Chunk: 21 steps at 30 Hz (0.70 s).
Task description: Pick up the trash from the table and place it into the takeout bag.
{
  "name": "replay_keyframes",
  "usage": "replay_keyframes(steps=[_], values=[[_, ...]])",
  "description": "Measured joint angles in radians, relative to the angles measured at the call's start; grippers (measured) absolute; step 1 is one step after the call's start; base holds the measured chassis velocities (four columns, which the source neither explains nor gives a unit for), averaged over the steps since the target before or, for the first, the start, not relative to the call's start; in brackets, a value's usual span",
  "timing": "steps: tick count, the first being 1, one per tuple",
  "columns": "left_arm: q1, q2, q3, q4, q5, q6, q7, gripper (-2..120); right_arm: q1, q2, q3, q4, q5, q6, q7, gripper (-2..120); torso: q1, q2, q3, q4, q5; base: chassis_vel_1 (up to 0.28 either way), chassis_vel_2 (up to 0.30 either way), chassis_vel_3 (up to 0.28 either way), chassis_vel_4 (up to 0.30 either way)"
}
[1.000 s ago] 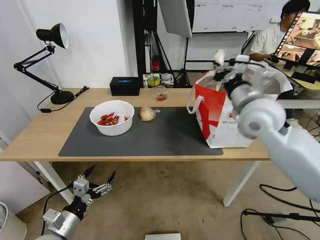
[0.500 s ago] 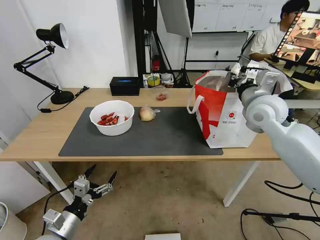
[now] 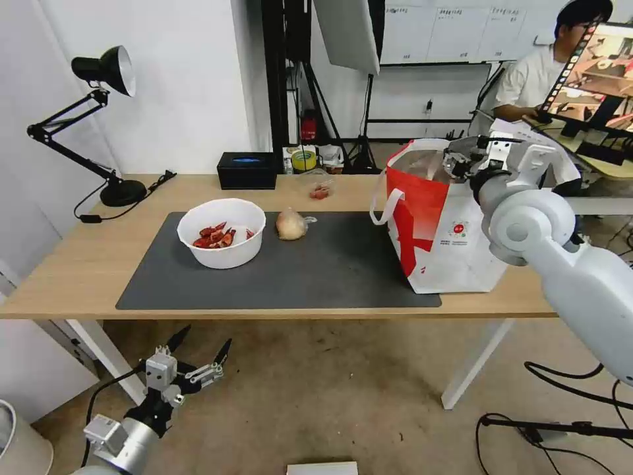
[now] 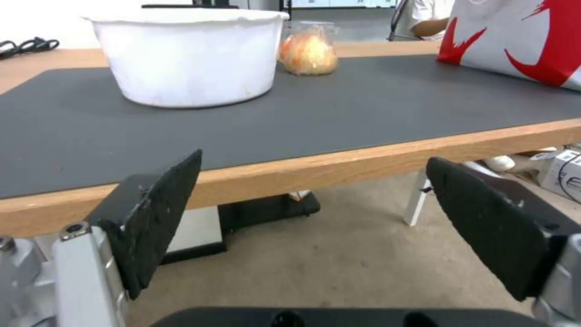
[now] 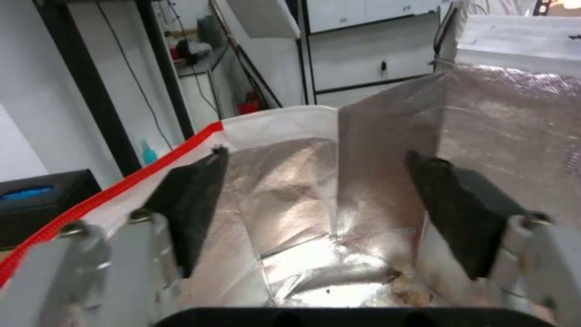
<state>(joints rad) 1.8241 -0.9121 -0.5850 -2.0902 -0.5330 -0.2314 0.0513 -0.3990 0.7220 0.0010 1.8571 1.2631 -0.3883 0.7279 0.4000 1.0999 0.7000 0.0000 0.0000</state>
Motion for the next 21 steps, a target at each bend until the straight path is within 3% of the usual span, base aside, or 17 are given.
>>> replay_keyframes(steps=[4, 7, 11, 16, 21], values=[[0.001, 0.0, -0.005, 0.0, 0.0, 0.0, 0.0, 100, 0.0, -0.001, 0.0, 0.02, -0.003, 0.005, -0.005, 86, 0.0, 0.0, 0.0, -0.0001, 0.0, 0.0, 0.0, 0.0, 0.0], [0.002, 0.001, -0.014, -0.005, -0.003, 0.0, 0.0, 100, 0.0, 0.002, -0.005, 0.071, -0.032, 0.068, -0.086, 99, 0.0, 0.0, 0.0, -0.0001, -0.0002, 0.0, 0.0, 0.0, 0.0], [0.001, 0.002, -0.015, -0.005, -0.006, 0.0, 0.0, 100, -0.007, 0.006, -0.021, 0.117, -0.069, 0.134, -0.196, 100, 0.0, 0.0, 0.0, 0.0003, -0.0003, 0.0, 0.0, 0.0, 0.0], [-0.002, 0.002, -0.016, -0.005, -0.008, 0.0, 0.0, 100, -0.057, -0.009, -0.024, 0.186, -0.133, 0.146, -0.262, 100, 0.0, 0.0, 0.0, 0.0003, -0.0002, 0.0, 0.0, 0.0, 0.0], [-0.008, -0.002, -0.018, -0.005, -0.011, 0.0, 0.0, 100, -0.264, -0.052, 0.022, 0.31, -0.222, 0.169, -0.376, 100, 0.0, 0.0, 0.0, -0.0001, 0.0001, 0.0, 0.0, 0.0, 0.0]])
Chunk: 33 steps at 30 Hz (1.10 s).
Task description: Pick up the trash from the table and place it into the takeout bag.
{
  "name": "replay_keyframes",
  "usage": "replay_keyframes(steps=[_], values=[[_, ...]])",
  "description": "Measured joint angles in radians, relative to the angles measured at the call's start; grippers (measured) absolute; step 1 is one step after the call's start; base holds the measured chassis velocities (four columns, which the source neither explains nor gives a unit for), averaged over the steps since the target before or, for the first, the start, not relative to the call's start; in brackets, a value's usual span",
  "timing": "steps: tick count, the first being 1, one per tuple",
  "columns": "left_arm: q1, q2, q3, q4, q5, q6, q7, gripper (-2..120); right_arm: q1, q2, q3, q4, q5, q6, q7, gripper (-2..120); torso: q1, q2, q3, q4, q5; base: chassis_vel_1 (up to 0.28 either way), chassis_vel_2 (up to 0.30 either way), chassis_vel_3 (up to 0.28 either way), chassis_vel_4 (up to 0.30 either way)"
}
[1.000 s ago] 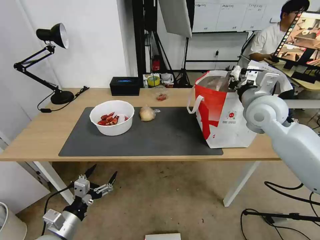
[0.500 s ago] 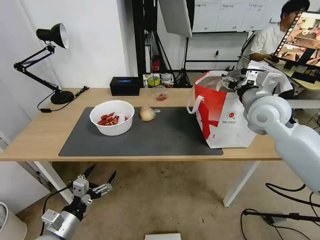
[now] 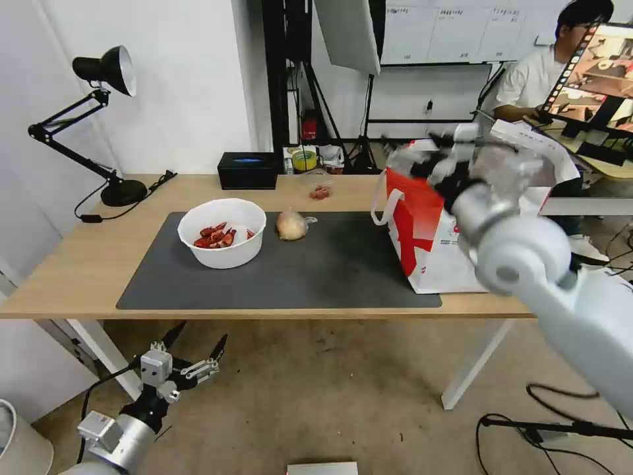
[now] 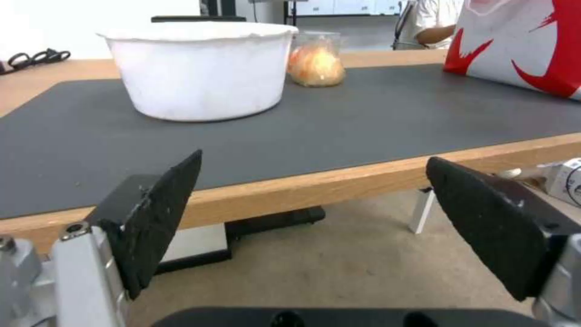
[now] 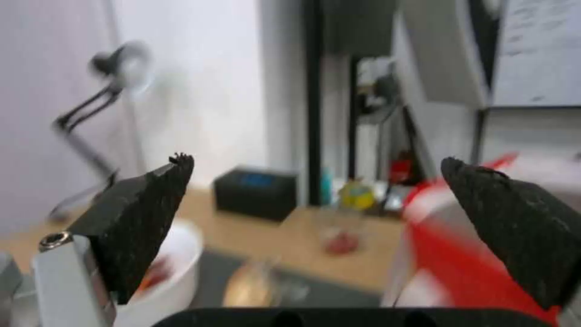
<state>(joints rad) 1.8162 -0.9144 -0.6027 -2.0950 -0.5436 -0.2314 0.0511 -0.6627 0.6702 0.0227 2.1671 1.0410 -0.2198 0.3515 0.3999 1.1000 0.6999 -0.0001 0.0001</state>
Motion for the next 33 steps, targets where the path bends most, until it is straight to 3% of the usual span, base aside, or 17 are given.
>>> replay_keyframes(steps=[11, 23, 33], values=[[-0.023, -0.023, 0.028, 0.016, 0.004, -0.004, 0.002, 100, -0.359, -0.014, 0.093, -0.004, -0.174, 0.181, -0.163, 100, 0.0, 0.0, 0.0, 0.0001, -0.0001, 0.0, 0.0, 0.0, 0.0], [-0.012, -0.037, 0.026, 0.03, 0.007, -0.021, 0.02, 100, -0.767, 0.087, 0.192, -0.083, -0.367, 0.4, -0.216, 100, 0.0, 0.0, 0.0, 0.0, -0.0001, 0.0, 0.0, 0.0, 0.0], [-0.007, -0.041, 0.029, 0.03, 0.011, -0.022, 0.022, 100, -0.852, 0.127, 0.188, -0.109, -0.409, 0.449, -0.191, 100, 0.0, 0.0, 0.0, 0.0001, -0.0001, 0.0, 0.0, 0.0, 0.0]])
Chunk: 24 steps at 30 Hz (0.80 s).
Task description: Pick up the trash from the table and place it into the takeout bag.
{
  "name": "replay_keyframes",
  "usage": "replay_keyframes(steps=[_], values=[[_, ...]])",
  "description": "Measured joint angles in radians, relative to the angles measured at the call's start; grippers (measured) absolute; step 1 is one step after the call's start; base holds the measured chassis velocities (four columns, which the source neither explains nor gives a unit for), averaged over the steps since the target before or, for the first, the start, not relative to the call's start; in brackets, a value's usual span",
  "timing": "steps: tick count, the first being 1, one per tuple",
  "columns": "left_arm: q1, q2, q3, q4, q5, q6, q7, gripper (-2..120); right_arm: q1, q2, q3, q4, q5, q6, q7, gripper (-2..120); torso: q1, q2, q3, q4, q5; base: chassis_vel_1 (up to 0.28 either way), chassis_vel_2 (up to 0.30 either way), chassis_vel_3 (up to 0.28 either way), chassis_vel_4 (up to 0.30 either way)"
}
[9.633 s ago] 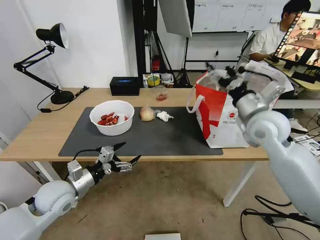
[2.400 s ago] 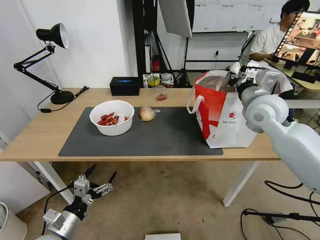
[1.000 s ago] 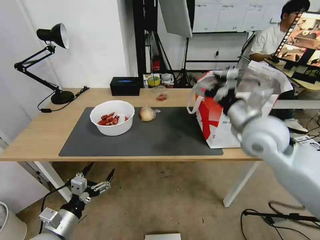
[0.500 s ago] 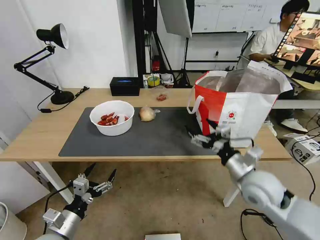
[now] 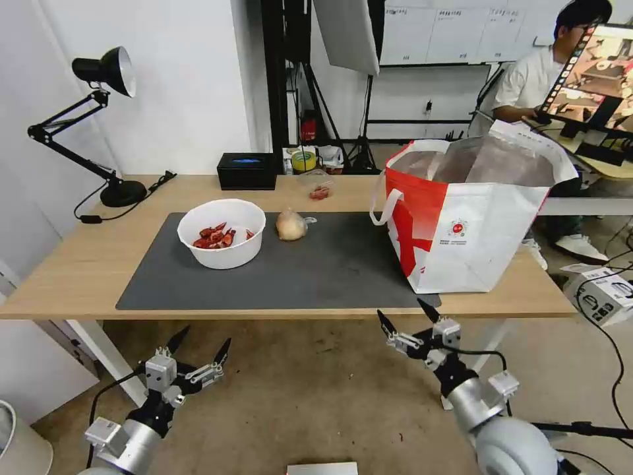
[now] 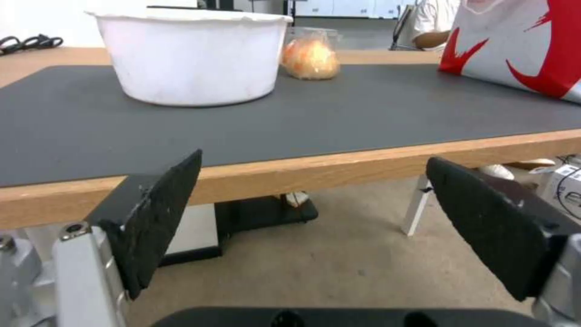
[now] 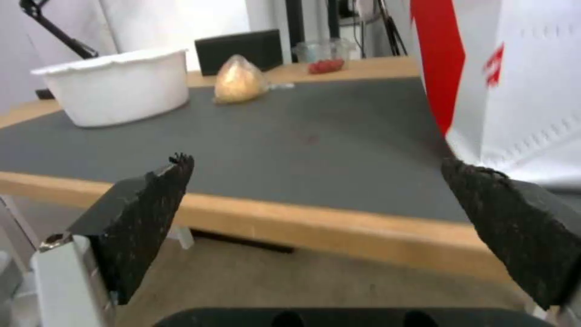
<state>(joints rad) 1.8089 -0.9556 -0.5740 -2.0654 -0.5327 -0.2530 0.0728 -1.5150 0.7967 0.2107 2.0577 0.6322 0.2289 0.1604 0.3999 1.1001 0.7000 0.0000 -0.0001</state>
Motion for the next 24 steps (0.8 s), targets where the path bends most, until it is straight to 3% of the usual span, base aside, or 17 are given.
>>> replay_keyframes(steps=[16, 24], values=[[0.006, -0.018, 0.002, 0.003, 0.016, -0.001, 0.002, 100, 0.021, 0.017, -0.031, -0.015, -0.011, -0.001, 0.007, 100, 0.0, 0.0, 0.0, -0.0001, 0.0, 0.0, 0.0, 0.0, 0.0], [0.007, -0.017, -0.004, 0.005, 0.017, -0.002, 0.003, 100, 0.233, 0.02, -0.161, -0.027, 0.01, -0.075, 0.041, 100, 0.0, 0.0, 0.0, 0.0001, -0.0001, 0.0, 0.0, 0.0, 0.0]])
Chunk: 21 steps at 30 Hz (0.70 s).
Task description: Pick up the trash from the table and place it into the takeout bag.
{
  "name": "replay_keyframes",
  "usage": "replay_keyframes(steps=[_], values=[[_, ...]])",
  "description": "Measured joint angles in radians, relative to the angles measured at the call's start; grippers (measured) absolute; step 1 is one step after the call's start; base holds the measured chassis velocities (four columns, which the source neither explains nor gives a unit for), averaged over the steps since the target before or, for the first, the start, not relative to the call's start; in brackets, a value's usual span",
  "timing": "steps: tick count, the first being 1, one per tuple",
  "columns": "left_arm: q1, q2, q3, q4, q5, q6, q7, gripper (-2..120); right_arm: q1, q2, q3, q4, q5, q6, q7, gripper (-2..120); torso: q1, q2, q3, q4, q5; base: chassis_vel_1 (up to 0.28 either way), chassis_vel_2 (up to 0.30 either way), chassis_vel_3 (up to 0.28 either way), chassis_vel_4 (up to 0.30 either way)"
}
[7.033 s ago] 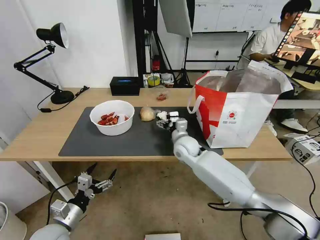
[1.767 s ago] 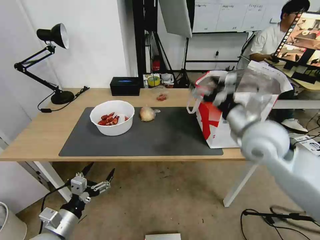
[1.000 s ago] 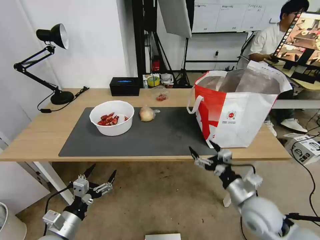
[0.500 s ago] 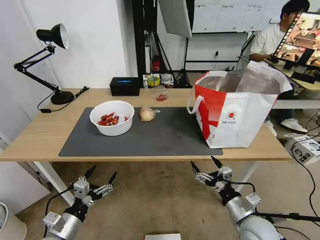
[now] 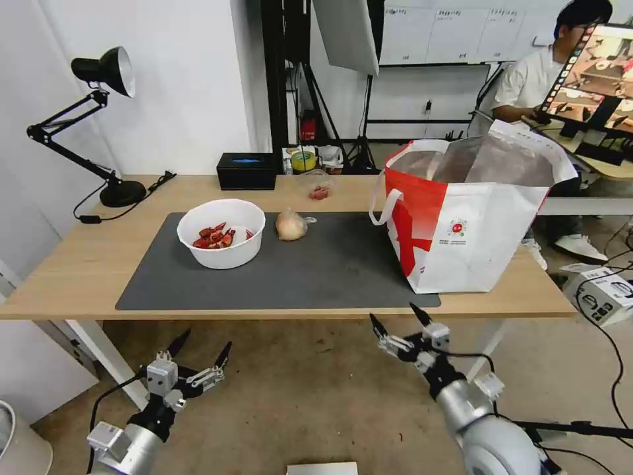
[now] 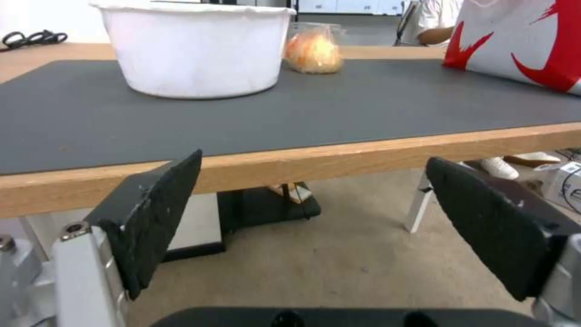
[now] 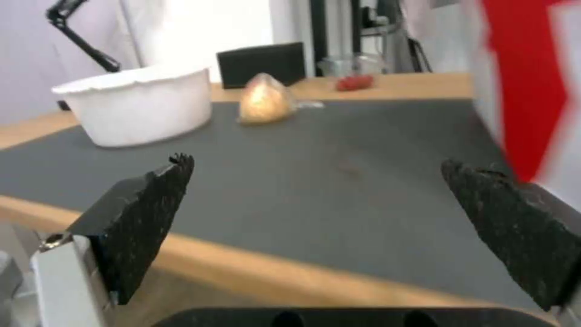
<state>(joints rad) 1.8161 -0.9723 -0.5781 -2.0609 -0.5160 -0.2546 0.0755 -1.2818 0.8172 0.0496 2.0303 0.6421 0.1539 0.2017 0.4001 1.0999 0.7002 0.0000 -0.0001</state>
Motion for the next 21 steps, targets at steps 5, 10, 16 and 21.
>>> replay_keyframes(steps=[5, 10, 16, 21], values=[[0.001, 0.009, -0.007, -0.005, -0.005, -0.001, -0.001, 100, 0.262, 0.019, -0.165, -0.042, 0.056, -0.081, 0.033, 100, 0.0, 0.0, 0.0, 0.0002, -0.0002, 0.0, 0.0, 0.0, 0.0], [0.002, -0.001, -0.024, -0.014, -0.012, 0.003, -0.003, 100, 0.467, 0.051, -0.296, -0.119, 0.126, -0.143, 0.075, 100, 0.0, 0.0, 0.0, 0.0001, 0.0, 0.0, 0.0, 0.0, 0.0], [0.014, -0.003, -0.04, -0.016, -0.014, 0.005, -0.004, 100, 0.663, 0.084, -0.391, -0.225, 0.216, -0.224, 0.059, 100, 0.0, 0.0, 0.0, -0.0001, -0.0003, 0.0, 0.0, 0.0, 0.0], [0.018, 0.001, -0.045, -0.012, -0.017, 0.008, 0.006, 100, 0.855, 0.166, -0.482, -0.406, 0.303, -0.268, -0.005, 100, 0.0, 0.0, 0.0, 0.0, -0.0002, 0.0, 0.0, 0.0, 0.0]])
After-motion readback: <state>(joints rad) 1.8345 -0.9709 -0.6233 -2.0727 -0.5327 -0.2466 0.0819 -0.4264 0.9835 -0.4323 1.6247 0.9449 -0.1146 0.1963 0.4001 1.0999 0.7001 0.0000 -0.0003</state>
